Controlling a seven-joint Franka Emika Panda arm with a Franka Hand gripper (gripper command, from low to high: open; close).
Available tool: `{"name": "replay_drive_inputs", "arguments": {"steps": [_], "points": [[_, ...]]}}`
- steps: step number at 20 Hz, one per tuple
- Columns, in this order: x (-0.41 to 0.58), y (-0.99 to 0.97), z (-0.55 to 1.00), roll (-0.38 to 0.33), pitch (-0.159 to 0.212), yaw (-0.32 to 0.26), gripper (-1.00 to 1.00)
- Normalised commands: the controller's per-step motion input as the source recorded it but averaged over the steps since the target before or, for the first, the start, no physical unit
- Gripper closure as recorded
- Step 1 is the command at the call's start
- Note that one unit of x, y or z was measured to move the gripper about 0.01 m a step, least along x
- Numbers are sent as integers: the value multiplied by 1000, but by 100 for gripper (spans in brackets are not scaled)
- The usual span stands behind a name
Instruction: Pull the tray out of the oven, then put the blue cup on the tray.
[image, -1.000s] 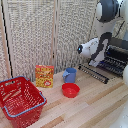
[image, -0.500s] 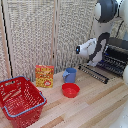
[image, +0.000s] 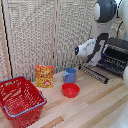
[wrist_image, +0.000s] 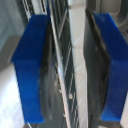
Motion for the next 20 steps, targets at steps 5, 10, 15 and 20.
{"name": "replay_drive_inputs", "arguments": {"steps": [5,10,15,20], "points": [[23,91,0,-178,6,-159,100],[45,336,178,-29,-139,-247,100],[0,313,242,95,-253,-229,100],[0,347,151,212,-218,-203,100]]}}
